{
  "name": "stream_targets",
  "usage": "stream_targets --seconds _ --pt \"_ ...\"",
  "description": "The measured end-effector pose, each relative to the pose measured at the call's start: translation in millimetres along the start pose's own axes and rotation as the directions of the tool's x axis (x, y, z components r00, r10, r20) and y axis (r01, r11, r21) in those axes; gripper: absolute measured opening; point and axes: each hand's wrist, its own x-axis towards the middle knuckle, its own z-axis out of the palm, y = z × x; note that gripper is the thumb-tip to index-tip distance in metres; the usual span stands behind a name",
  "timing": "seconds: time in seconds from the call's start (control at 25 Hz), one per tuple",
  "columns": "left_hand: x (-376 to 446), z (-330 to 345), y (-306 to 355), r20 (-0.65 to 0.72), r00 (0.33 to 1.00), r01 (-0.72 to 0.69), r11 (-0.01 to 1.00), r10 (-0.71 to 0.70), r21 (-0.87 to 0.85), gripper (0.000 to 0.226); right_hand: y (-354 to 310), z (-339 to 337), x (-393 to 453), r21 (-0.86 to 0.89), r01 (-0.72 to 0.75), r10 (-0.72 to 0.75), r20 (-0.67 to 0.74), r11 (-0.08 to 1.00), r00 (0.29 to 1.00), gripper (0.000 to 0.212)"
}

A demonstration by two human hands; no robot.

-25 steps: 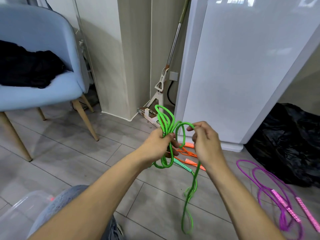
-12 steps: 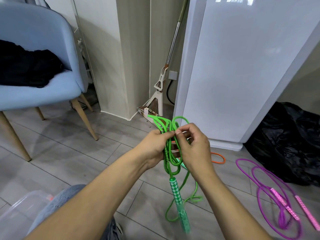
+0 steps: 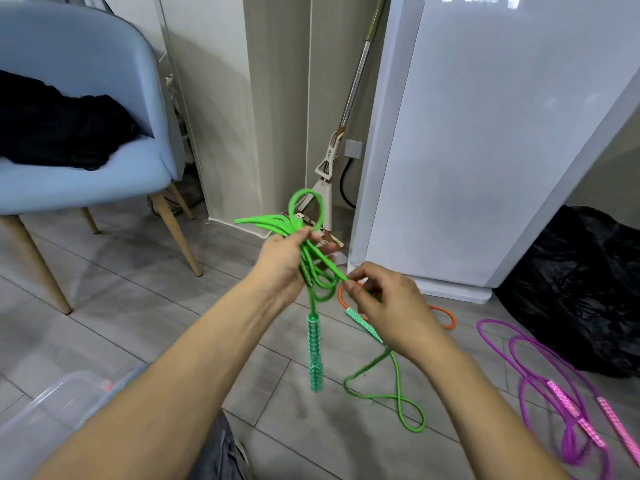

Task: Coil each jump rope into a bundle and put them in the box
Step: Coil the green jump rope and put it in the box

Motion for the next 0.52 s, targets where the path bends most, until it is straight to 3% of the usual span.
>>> stream_targets --seconds 0.08,0.16,0.28,0.32,0.4,0.52 --pt "8 -10 17 -0.051 0.997 -0.056 0.992 0.05 -0.115 0.028 7 -15 -1 0.046 -0.038 0.026 0.238 0.998 0.971 0.018" --pt "15 -21 31 -0.108 0.992 -0.083 0.984 0.066 -0.158 0.025 16 -32 -4 0.096 -0.164 0.107 0.433 0.982 0.895 0.025" --pt "22 -33 39 -0.185 0.973 -0.15 0.988 0.14 -0.039 0.026 34 -60 -10 -0.046 -0.325 0.291 0.575 0.945 0.765 0.028" --pt "22 -35 39 -0.179 0.966 -0.178 0.983 0.184 0.049 0.025 39 -67 -11 -0.108 -0.316 0.321 0.549 0.943 0.771 0.027" --pt "17 -31 33 -0.119 0.96 -0.216 0.941 0.253 0.26 0.022 41 -73 -8 -0.161 -0.239 0.284 0.379 0.958 0.881 0.025" --pt "3 -17 16 0.04 0.975 -0.212 0.855 0.22 0.472 0.018 18 -61 -2 -0.013 -0.111 0.111 0.158 0.994 0.981 0.022"
